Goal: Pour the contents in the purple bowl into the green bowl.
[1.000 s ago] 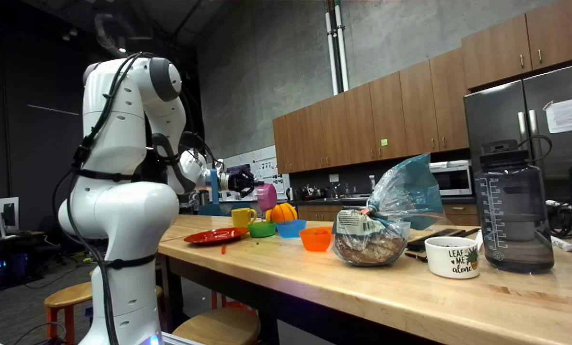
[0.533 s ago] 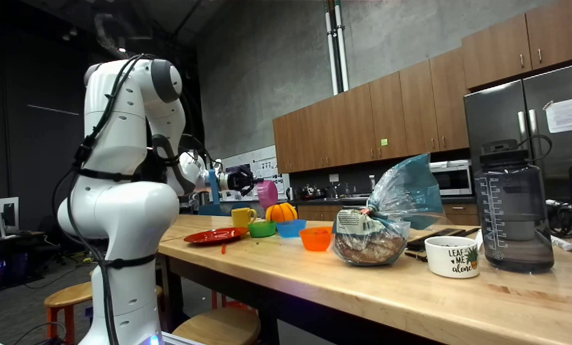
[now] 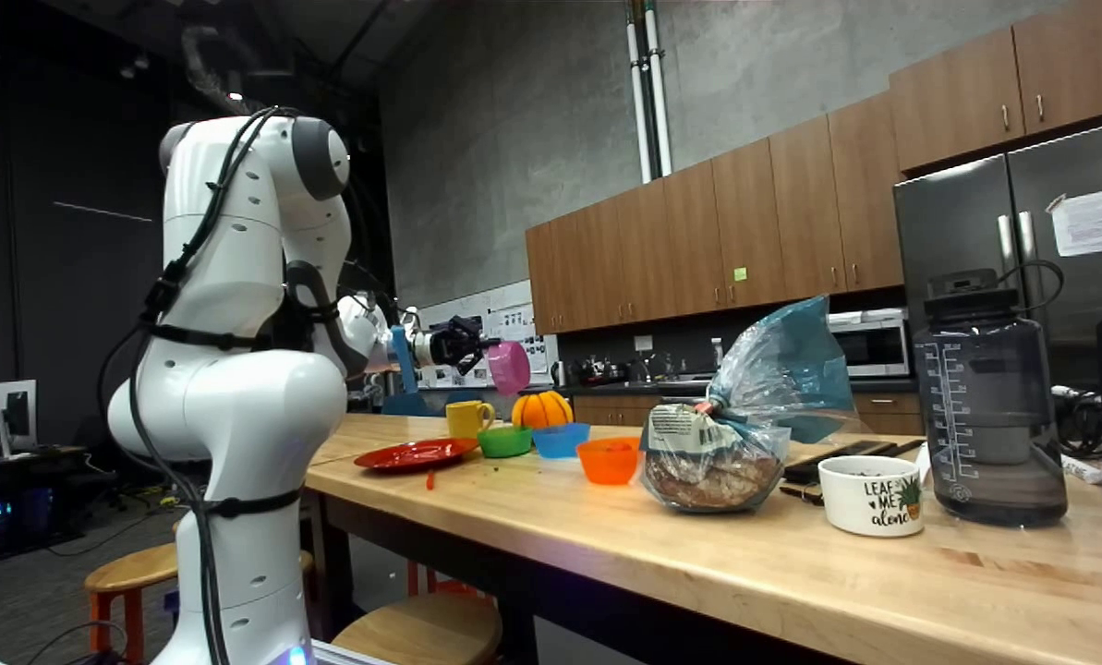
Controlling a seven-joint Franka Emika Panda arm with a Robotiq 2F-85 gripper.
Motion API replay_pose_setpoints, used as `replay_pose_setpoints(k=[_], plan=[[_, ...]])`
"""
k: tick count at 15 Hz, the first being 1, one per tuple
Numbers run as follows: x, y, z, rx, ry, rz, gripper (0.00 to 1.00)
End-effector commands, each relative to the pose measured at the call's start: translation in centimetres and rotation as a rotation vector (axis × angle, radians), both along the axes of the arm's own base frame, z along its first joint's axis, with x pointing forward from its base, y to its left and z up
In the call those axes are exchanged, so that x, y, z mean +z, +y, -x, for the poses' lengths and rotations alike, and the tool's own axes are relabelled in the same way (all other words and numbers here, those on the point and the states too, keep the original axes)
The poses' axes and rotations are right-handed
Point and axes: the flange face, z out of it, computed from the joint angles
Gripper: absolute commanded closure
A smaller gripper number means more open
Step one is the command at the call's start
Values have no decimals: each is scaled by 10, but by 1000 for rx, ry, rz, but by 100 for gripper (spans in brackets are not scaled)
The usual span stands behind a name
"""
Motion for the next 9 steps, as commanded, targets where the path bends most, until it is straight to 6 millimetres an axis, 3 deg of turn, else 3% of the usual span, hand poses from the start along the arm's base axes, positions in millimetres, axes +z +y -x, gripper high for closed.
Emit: replay_pose_setpoints(k=[1,9], plan=[[1,5,7,-9,-30,43,99],[-3,18,24,-15,-55,86,99]])
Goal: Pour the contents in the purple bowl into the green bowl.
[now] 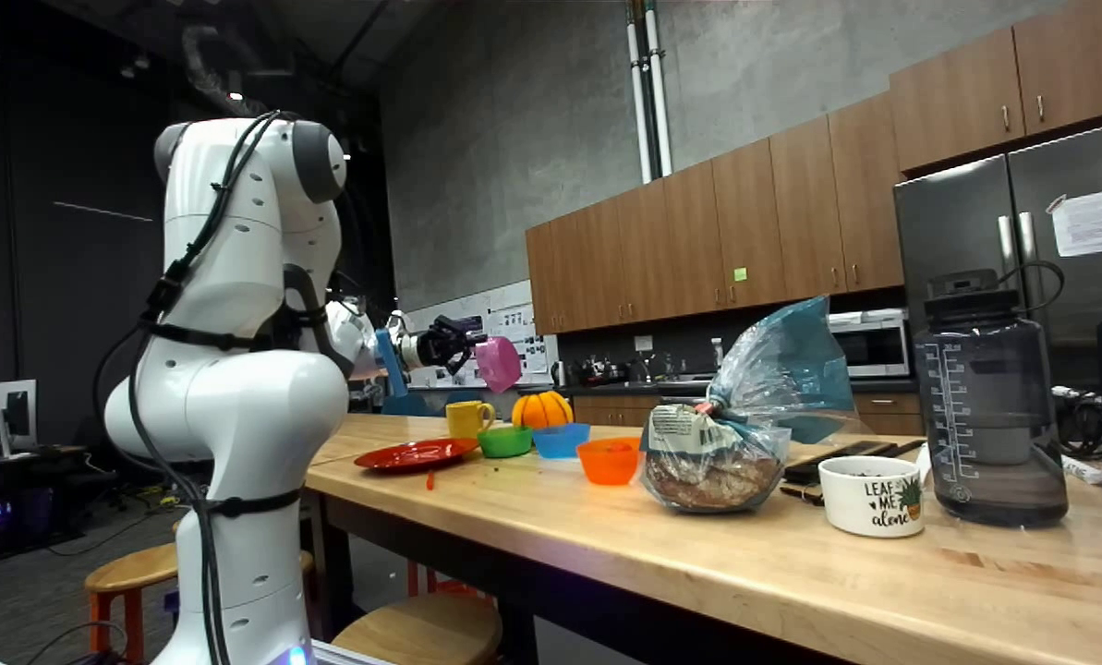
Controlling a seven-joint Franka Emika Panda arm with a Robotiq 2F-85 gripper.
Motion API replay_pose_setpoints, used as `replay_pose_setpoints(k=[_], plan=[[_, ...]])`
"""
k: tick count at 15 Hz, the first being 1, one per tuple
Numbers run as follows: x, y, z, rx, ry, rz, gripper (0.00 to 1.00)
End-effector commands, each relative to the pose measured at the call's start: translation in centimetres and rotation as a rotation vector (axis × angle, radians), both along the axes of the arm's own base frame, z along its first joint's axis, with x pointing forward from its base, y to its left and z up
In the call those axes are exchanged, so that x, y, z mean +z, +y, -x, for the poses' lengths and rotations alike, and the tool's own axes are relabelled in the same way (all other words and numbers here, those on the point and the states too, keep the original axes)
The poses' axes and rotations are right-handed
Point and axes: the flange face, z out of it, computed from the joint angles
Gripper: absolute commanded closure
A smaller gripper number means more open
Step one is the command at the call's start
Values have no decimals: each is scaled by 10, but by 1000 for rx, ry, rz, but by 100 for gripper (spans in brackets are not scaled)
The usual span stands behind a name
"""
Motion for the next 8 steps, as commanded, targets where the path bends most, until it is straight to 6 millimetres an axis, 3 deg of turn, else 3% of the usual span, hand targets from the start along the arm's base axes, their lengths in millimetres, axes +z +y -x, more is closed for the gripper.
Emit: replay_pose_setpoints(k=[1,8], plan=[[0,3,6,4,-25,21,99],[6,-5,-6,43,160,-238,99]])
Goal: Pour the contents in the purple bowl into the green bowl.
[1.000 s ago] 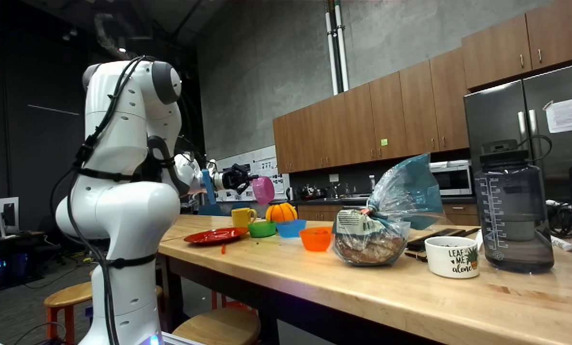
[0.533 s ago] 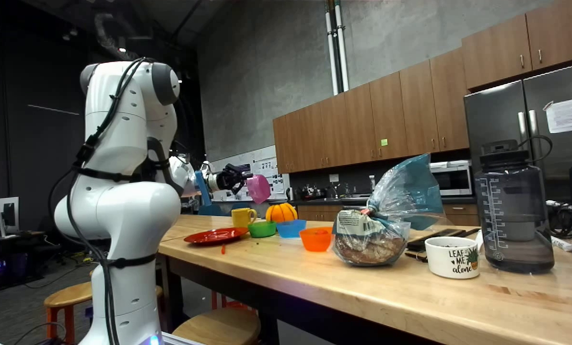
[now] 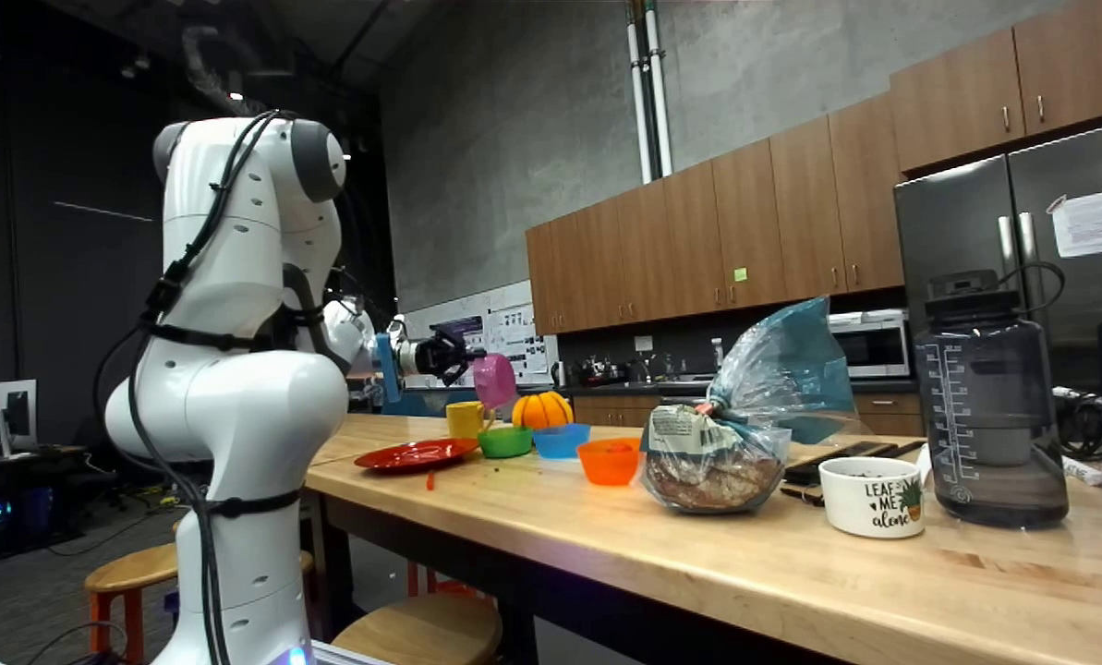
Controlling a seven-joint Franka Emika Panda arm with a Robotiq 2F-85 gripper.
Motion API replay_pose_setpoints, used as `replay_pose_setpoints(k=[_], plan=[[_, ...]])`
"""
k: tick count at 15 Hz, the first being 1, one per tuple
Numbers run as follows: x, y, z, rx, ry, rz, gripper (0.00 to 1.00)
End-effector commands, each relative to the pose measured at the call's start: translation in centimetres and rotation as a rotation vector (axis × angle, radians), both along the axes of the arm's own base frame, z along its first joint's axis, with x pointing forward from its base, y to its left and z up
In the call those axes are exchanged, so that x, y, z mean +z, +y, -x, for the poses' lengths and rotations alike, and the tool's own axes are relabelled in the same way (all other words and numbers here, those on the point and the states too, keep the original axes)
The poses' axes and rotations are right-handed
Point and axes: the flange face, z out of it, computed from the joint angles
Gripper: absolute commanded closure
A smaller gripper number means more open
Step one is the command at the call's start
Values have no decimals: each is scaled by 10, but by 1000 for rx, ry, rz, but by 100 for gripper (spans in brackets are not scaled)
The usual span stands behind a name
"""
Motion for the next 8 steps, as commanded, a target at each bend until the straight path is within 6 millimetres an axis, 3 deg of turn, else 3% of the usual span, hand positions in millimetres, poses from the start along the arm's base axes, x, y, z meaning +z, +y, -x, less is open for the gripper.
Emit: replay_pose_setpoints(k=[1,8], plan=[[19,-16,-10,27,104,-166,99],[33,-76,-26,-91,194,-412,99]])
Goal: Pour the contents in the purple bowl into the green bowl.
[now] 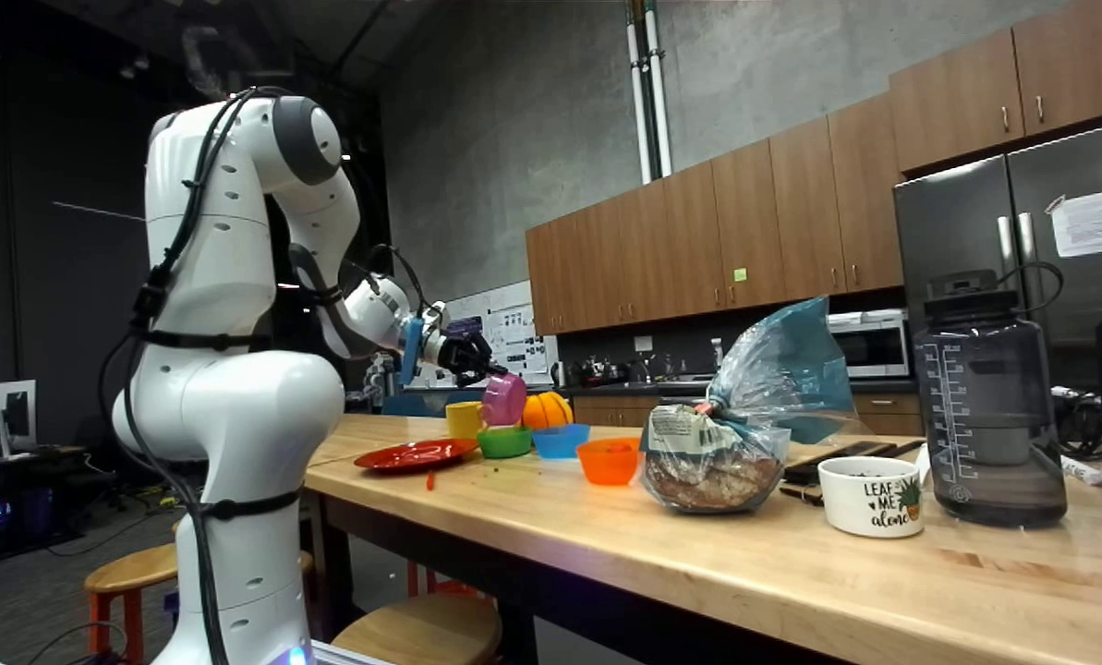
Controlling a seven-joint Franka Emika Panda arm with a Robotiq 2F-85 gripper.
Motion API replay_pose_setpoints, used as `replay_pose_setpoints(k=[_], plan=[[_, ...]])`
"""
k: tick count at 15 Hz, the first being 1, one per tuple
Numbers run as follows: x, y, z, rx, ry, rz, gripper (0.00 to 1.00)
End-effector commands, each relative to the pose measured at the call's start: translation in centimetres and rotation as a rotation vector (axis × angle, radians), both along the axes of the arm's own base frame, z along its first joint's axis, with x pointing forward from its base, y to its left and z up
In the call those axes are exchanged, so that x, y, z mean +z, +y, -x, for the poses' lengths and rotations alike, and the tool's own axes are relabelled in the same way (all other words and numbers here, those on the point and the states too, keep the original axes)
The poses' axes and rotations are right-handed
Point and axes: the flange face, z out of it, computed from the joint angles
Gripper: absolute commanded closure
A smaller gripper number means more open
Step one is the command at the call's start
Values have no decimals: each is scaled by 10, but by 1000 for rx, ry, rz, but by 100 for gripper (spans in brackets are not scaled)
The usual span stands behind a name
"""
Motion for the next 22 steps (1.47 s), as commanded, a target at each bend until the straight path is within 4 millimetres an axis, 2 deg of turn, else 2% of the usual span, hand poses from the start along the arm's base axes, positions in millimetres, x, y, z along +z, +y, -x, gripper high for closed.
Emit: replay_pose_setpoints(k=[1,5,10,12,15,18,22], plan=[[12,-35,-1,-66,48,-121,99],[1,-78,-3,-160,141,-320,99],[-17,-119,-1,-268,249,-550,99],[-14,-125,-1,-281,274,-640,99],[13,-124,-10,-274,240,-713,99],[33,-121,-20,-260,202,-732,99],[46,-120,-26,-252,178,-744,99]])
